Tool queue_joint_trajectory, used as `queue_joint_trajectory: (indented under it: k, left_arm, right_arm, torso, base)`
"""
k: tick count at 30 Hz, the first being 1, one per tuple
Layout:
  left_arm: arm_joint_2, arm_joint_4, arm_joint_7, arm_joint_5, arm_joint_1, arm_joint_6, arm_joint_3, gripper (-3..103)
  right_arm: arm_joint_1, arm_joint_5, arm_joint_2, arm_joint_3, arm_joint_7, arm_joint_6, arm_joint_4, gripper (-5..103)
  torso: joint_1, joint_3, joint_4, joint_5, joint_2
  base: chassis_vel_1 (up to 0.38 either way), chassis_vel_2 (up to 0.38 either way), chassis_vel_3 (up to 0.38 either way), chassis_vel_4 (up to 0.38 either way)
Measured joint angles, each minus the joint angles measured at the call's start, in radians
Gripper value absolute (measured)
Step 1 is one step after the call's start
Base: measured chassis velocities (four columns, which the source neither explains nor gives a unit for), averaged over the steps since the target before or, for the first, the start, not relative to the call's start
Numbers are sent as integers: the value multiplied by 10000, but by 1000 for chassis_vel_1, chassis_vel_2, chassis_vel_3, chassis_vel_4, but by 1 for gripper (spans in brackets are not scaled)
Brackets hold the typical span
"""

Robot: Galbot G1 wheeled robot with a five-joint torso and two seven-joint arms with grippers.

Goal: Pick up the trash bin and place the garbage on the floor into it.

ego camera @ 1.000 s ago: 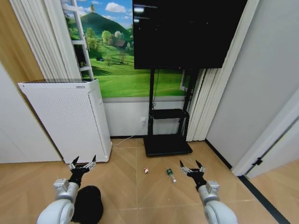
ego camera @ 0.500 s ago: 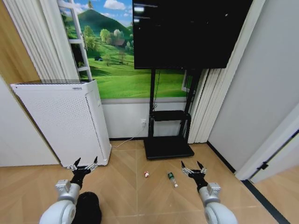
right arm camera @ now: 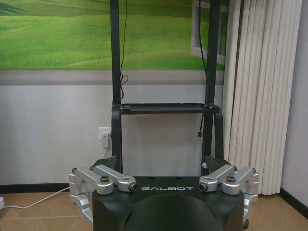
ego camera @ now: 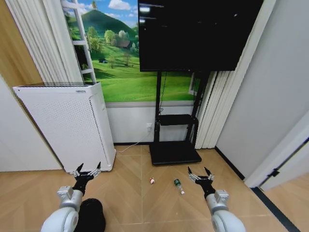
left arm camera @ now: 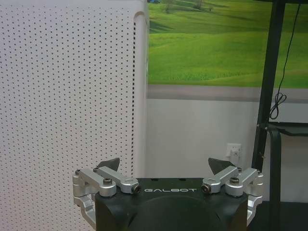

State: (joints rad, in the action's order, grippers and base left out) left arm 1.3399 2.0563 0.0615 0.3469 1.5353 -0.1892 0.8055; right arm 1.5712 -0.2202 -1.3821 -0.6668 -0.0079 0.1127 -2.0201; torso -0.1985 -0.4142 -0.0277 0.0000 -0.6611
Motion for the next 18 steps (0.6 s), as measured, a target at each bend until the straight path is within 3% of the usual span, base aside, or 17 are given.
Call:
queue_joint_trajectory:
  k: [18]
  left_arm:
    - [78,-91,27,-271,37,22,20,100]
  right_arm:
    - [-17,7,-39,6,10,-31,72,100]
  torso:
    - [-1,-1,1,0,0]
  base:
    - [0,0,0,0]
